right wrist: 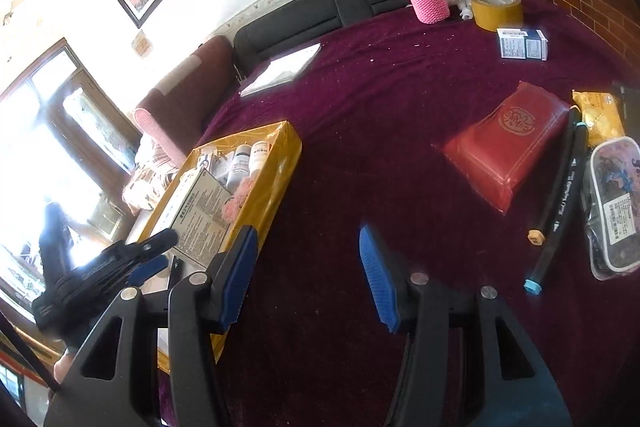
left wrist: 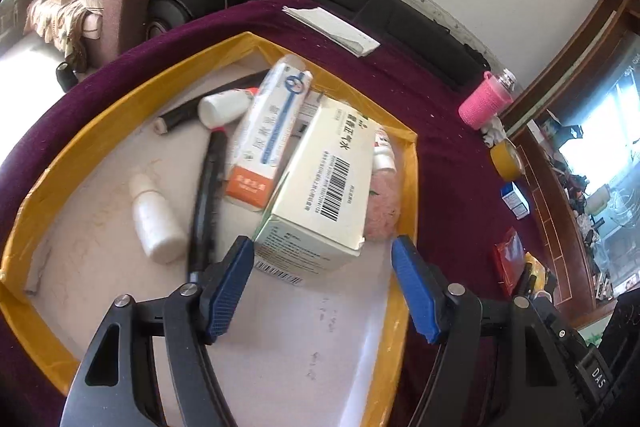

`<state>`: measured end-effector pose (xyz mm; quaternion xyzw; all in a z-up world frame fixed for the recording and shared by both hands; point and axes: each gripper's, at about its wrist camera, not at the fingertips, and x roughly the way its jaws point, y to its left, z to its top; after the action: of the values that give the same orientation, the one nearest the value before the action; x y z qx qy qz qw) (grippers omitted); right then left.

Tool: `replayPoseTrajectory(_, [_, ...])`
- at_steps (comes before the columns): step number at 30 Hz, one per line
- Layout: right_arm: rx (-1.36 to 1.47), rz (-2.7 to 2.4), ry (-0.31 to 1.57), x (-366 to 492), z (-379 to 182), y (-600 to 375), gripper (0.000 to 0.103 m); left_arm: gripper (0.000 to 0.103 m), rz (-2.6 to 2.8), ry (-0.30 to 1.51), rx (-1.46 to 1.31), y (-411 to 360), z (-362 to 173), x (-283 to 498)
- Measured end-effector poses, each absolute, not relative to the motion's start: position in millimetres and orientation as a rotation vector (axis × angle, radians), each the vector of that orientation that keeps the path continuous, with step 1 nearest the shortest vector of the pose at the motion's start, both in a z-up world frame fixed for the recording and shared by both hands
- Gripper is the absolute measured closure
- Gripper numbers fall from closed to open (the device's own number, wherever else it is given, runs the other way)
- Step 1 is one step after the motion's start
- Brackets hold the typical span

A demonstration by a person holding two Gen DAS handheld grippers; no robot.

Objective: Organize objects
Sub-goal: 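Grasp the black teal-capped marker on the table with the left gripper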

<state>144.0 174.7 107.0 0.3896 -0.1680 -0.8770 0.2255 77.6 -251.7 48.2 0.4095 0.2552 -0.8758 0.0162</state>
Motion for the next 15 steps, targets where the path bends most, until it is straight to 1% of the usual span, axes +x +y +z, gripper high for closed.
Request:
replayPoseTrajectory(3, [1.06, -2.44, -0.489, 146.5, 108.8, 190.6, 0.051, 0.036, -2.74, 0.716, 1.276, -234.7, 49.5, 67.8])
replayPoseTrajectory(6, [1.033, -2.469, -0.558, 149.2, 115.1, 219.9, 0.051, 0.036, -2.794, 0.77, 1.332, -225.8, 52.8, 71.1])
replayPoseTrajectory(8, [0.999, -2.525, -0.594, 152.4, 122.5, 247.3, 0.051, 0.036, -2.8, 0.773, 1.335, -224.9, 59.2, 84.6])
replayPoseTrajectory(9, [0.985, -2.56, -0.611, 153.3, 125.6, 262.4, 0.05, 0.036, -2.802, 0.763, 1.325, -224.7, 63.1, 92.9])
replayPoseTrajectory(10, [0.975, -2.606, -0.637, 154.5, 127.9, 282.1, 0.046, 0.036, -2.807, 0.748, 1.316, -223.8, 68.4, 103.3])
replayPoseTrajectory(11, [0.97, -2.644, -0.663, 155.4, 128.4, 298.5, 0.044, 0.036, -2.826, 0.741, 1.308, -221.9, 73.5, 112.2])
replayPoseTrajectory(12, [0.968, -2.687, -0.696, 156.4, 127.8, 316.9, 0.044, 0.033, -2.86, 0.734, 1.296, -218.0, 79.4, 122.3])
replayPoseTrajectory(13, [0.972, -2.738, -0.733, 158.6, 125.2, 338.0, 0.044, 0.032, -2.906, 0.714, 1.279, -211.1, 86.0, 132.4])
replayPoseTrajectory(15, [1.007, -2.81, -0.783, 159.9, 117.7, 369.6, 0.044, 0.026, -3.006, 0.605, 1.267, -187.8, 96.2, 147.9])
